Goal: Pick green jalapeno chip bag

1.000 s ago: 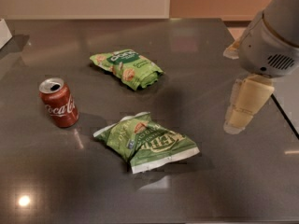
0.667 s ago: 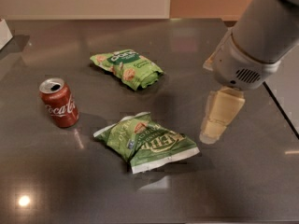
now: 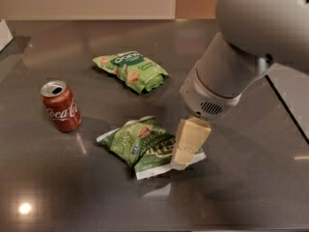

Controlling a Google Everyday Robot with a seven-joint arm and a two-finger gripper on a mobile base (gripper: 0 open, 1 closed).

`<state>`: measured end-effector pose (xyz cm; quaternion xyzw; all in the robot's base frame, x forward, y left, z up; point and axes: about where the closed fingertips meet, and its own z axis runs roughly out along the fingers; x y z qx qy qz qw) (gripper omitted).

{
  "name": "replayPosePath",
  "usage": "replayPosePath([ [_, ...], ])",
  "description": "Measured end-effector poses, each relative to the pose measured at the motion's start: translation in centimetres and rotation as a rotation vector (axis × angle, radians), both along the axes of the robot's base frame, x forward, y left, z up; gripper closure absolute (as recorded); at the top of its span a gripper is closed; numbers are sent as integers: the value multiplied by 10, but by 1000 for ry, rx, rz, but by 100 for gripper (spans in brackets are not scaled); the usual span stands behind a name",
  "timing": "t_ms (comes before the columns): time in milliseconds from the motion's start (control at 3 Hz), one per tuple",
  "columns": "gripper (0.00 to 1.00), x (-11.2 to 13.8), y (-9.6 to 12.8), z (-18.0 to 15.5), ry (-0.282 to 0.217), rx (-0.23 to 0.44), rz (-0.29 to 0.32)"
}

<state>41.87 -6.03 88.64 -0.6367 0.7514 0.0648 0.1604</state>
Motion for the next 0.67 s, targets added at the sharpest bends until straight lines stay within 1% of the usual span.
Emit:
replayPosePath([
  [333,0,-5,22,-16,2,23,21],
  [667,17,-12,37,-29,8,38,57],
])
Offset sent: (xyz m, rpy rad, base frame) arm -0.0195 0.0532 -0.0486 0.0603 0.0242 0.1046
